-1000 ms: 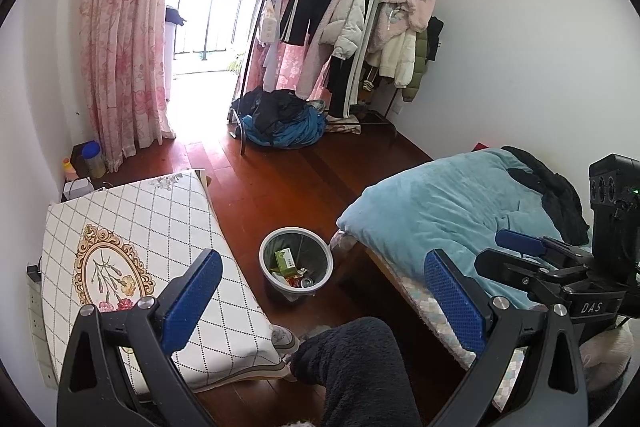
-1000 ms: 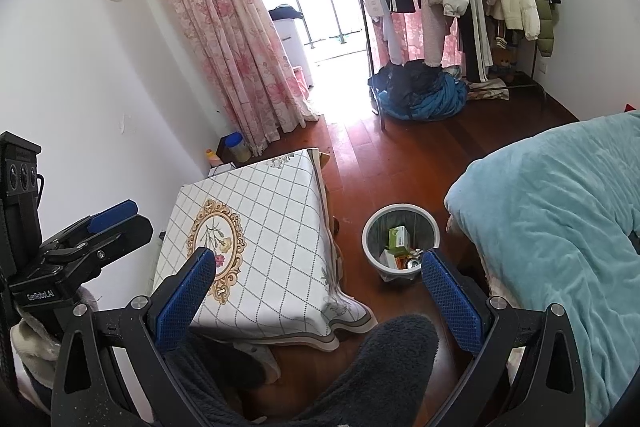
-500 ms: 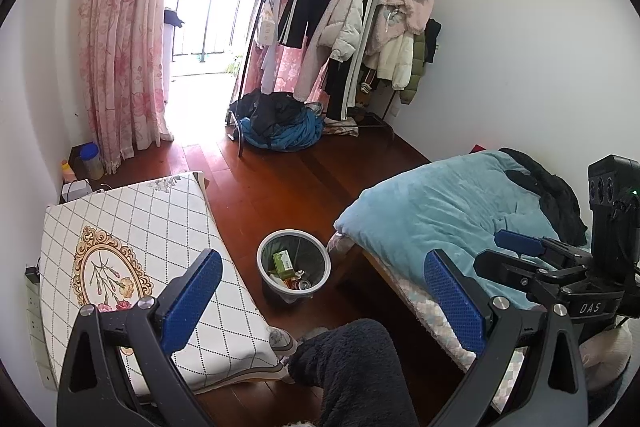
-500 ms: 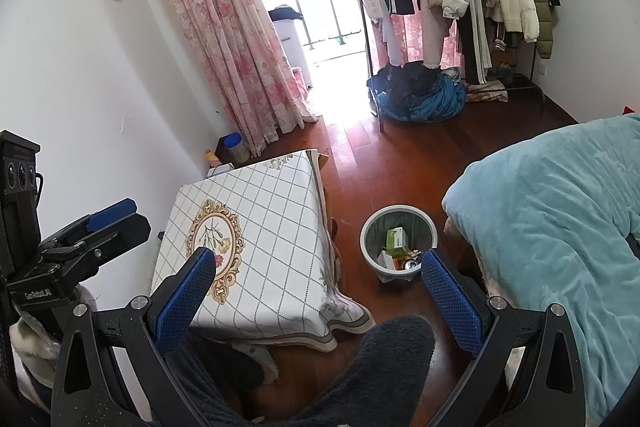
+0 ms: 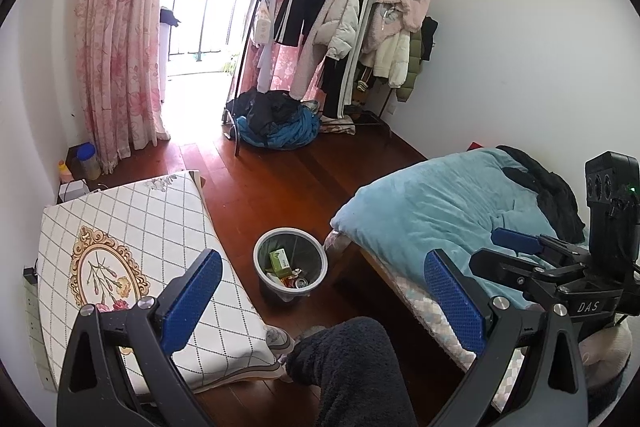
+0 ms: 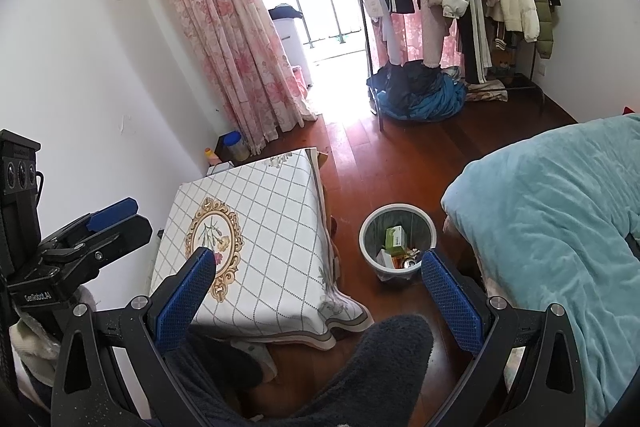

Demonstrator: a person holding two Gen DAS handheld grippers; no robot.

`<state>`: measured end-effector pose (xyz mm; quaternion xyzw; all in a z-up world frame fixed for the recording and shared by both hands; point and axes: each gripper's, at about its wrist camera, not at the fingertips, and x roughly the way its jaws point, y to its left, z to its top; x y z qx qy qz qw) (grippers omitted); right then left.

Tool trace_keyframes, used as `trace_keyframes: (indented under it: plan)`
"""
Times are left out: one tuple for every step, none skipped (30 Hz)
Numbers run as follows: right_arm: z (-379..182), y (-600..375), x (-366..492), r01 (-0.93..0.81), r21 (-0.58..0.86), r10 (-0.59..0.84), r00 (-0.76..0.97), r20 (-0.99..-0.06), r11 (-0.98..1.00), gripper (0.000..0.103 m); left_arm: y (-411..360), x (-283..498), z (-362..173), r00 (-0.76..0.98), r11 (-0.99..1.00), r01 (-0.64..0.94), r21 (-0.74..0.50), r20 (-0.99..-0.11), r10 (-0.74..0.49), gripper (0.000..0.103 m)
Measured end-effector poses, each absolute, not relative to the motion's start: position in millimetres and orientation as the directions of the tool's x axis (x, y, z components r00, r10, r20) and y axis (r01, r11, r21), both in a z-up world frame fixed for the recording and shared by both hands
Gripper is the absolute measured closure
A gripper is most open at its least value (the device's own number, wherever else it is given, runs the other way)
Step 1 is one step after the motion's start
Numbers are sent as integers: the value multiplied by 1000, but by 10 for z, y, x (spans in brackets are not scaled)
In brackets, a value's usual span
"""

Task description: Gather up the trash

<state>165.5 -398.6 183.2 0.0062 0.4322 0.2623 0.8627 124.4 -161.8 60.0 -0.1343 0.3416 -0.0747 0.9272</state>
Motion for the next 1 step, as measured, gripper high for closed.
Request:
trace_keyframes:
  plan:
    - [1844,-3995,1671,-447,239,459,488,-743,862,0,-1623,1246,601,754,952,48,-303,-614,-234,0]
